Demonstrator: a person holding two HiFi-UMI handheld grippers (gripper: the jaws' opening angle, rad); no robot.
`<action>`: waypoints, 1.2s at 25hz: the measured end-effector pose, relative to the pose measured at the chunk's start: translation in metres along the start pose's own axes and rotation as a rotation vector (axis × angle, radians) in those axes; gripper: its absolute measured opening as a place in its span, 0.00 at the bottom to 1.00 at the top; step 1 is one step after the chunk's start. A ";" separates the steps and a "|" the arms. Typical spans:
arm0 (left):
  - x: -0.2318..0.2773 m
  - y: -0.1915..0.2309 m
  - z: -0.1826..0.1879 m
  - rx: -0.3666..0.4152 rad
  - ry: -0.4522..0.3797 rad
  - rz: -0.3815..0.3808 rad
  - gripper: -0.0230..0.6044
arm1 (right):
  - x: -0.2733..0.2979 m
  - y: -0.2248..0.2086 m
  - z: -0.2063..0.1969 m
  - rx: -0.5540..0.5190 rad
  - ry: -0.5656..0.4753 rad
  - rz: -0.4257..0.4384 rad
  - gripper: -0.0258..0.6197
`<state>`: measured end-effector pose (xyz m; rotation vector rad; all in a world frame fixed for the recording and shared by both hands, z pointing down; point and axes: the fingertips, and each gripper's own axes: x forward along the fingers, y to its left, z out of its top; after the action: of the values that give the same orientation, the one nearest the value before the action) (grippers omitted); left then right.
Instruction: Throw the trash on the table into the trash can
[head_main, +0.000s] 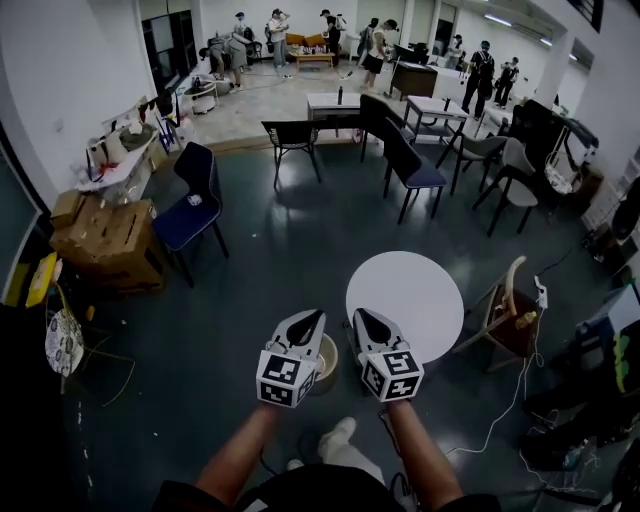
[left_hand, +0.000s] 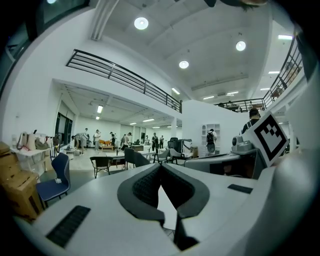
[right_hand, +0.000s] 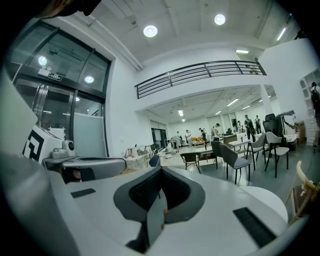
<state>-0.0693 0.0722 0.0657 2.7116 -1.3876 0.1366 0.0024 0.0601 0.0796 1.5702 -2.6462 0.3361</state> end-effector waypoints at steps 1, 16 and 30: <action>-0.011 -0.002 0.002 0.004 -0.006 -0.002 0.06 | -0.006 0.009 0.001 -0.004 -0.004 0.001 0.07; -0.155 -0.042 0.023 0.033 -0.103 -0.018 0.06 | -0.099 0.123 0.003 -0.049 -0.050 -0.002 0.07; -0.204 -0.075 0.031 0.035 -0.119 -0.068 0.06 | -0.147 0.159 0.006 -0.068 -0.074 -0.006 0.07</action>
<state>-0.1261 0.2762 0.0075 2.8344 -1.3313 -0.0064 -0.0646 0.2588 0.0257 1.5997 -2.6758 0.1885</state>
